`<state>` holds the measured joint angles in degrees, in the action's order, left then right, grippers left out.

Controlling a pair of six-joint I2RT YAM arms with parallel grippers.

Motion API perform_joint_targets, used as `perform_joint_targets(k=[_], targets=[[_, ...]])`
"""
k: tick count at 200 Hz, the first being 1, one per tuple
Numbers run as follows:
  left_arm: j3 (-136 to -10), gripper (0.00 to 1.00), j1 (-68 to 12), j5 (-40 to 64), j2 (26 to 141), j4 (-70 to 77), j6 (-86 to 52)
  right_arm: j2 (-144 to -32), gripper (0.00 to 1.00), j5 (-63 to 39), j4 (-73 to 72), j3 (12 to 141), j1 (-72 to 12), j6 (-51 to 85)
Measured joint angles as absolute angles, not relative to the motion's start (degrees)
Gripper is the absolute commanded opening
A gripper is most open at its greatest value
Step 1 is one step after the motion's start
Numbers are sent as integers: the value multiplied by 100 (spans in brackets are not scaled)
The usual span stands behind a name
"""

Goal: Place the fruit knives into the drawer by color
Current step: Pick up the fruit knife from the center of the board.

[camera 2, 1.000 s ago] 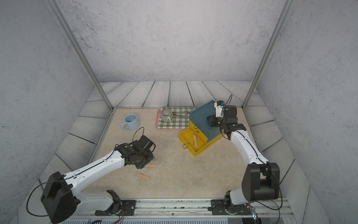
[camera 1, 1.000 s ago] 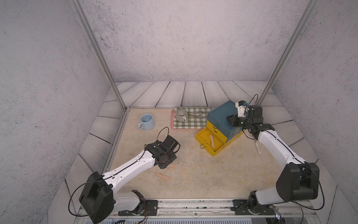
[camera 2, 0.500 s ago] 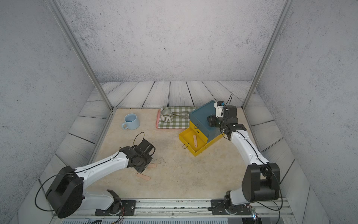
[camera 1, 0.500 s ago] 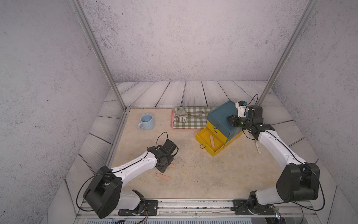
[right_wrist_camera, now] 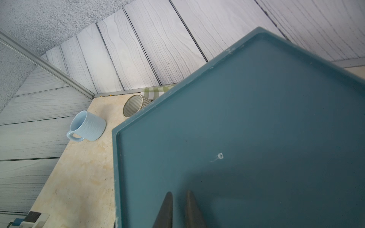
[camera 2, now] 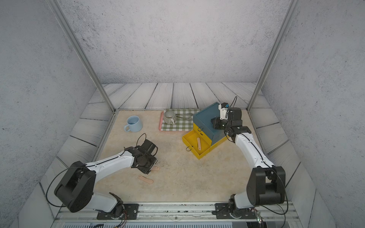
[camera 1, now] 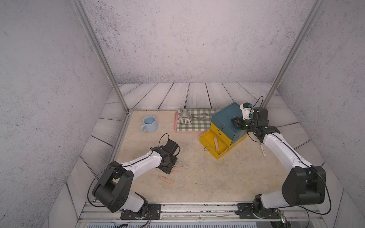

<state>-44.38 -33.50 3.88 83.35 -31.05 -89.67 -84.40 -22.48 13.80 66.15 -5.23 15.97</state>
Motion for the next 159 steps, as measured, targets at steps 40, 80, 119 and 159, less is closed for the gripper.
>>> perform_joint_targets(k=[40,80,119,159], targets=[[-4438,50,-3347,386,8368,-3109,-9032,-8440,16,-2248,1380,6615,-523,1597],[-4438,46,-3330,362,8453,-3118,-9083,-8440,16,-2248,1378,6615,-523,1597],[-4431,35,-3293,370,8680,-3072,-9179,-8440,16,-2248,1378,6615,-523,1597],[-4429,23,-3262,412,8709,-3048,-9194,-8440,16,-2248,1378,6615,-523,1597]])
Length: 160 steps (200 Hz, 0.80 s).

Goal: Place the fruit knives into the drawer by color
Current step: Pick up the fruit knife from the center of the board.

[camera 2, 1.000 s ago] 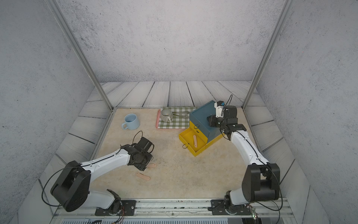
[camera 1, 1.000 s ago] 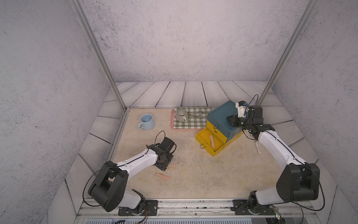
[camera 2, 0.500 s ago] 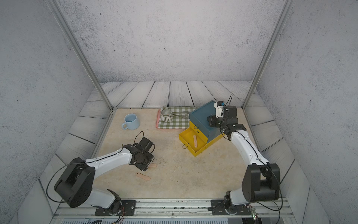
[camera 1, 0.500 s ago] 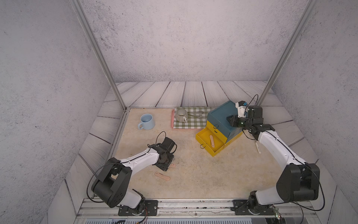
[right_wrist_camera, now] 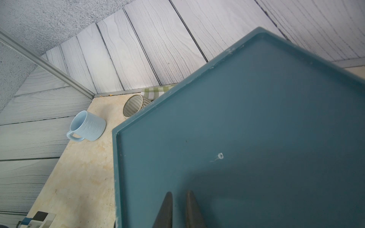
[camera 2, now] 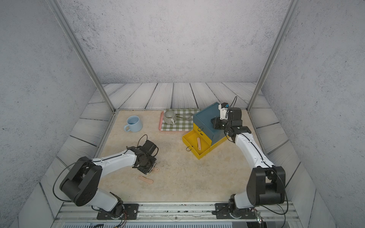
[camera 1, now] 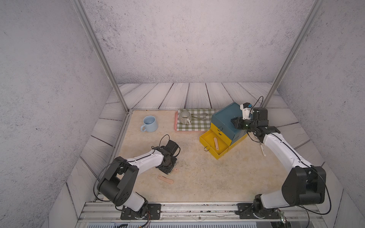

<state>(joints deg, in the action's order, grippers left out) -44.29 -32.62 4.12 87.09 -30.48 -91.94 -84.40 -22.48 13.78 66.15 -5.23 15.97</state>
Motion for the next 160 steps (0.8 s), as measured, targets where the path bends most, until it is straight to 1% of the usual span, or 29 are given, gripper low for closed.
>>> perform_joint_targets(k=[47,75,160], targets=[[-4442,19,-3247,443,8750,-3026,-9107,-8440,16,-2248,1378,6615,-523,1597],[-4521,14,-3247,451,8840,-3059,-8978,-8440,16,-2248,1376,6615,-523,1597],[-5172,12,-3256,506,9437,-3157,-8003,-8440,16,-2246,1365,6611,-523,1601]])
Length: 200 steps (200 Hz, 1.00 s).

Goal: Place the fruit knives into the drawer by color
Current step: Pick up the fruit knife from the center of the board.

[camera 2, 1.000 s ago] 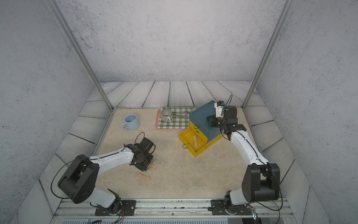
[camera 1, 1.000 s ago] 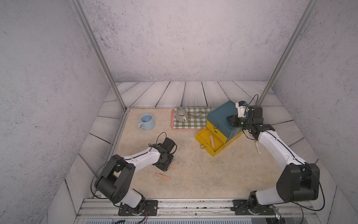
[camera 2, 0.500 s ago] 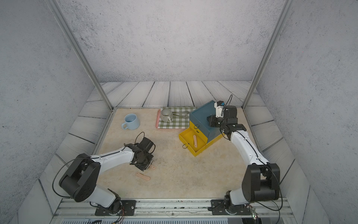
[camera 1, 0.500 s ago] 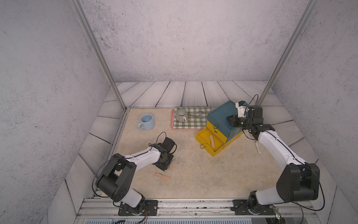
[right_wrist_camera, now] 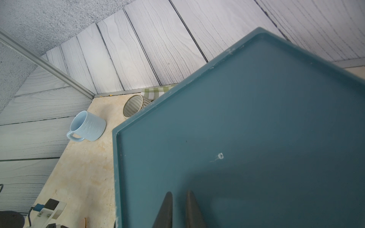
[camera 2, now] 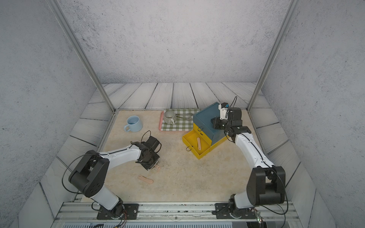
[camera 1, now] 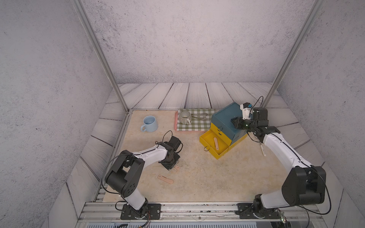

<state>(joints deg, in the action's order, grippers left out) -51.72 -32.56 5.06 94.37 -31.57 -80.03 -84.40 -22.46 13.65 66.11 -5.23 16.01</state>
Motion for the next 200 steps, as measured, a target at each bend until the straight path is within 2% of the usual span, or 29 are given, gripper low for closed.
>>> perform_joint_targets(k=[81,200], targets=[[-6184,12,-3752,735,10200,-3227,-7074,-8449,16,-2215,1367,6622,-523,1605],[-7338,12,-4042,1166,10217,-3083,-6678,-8495,16,-2189,1441,6698,-526,1605]])
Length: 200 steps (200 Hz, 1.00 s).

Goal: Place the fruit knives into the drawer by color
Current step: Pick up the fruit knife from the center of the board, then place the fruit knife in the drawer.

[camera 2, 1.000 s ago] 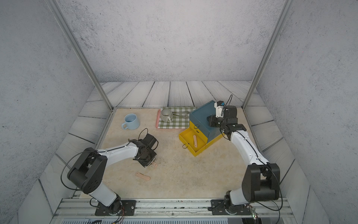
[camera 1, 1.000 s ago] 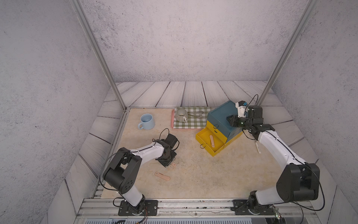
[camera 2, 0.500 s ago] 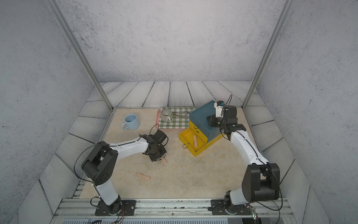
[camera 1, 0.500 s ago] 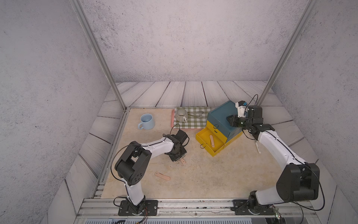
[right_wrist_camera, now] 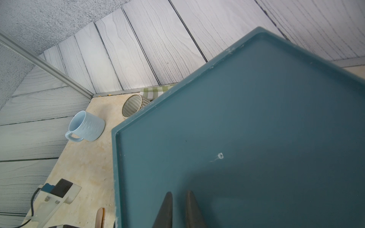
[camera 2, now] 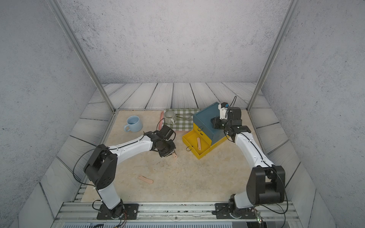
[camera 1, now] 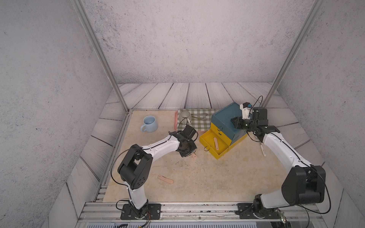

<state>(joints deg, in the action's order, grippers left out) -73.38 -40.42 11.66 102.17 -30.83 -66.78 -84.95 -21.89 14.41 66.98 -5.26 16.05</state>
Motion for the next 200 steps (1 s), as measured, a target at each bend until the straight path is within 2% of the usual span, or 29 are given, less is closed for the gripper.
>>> perform_joint_targets(k=[99,200], targets=[[-8436,12,-4117,1970,11091,-1739,-6711,-8530,16,-2182,1490,6751,-526,1608],[-9500,12,-4294,2244,12208,-1551,-6731,-8532,16,-2182,1487,6751,-526,1608]])
